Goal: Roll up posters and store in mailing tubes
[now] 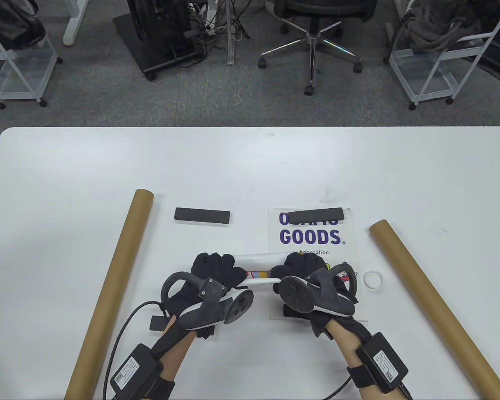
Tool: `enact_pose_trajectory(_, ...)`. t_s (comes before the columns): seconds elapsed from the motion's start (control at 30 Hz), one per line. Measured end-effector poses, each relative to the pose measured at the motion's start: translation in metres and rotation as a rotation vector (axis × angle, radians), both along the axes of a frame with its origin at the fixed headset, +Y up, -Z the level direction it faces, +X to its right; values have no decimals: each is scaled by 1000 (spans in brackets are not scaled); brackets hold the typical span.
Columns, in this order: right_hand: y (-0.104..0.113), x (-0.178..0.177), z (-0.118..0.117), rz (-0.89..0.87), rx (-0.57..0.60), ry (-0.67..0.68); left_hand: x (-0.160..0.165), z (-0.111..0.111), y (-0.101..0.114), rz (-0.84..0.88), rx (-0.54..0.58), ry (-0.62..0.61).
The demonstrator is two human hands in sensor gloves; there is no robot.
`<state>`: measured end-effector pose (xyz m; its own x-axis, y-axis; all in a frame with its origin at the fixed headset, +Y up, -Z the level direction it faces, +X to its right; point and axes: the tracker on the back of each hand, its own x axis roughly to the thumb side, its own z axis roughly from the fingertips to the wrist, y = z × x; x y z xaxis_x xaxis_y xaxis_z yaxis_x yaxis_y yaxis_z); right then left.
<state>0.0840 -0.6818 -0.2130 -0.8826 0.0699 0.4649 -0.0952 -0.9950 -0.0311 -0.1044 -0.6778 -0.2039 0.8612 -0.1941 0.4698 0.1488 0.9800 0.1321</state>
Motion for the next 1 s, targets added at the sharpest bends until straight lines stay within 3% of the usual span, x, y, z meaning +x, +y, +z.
enact_pose_trajectory(0.27,0,12,-5,-62,54,-23,-6,1,8,206,53,-39)
enact_pose_trajectory(0.5,-3,6,-6,-5,-87,-2,-4,-1,3,63,82,-11)
enact_pose_trajectory(0.7,3,1,-2,50,41,-14,0,1,4,2,90,-19)
enact_pose_trajectory(1.0,0,5,-5,34,5,-34,0,-3,-3,7,49,-10)
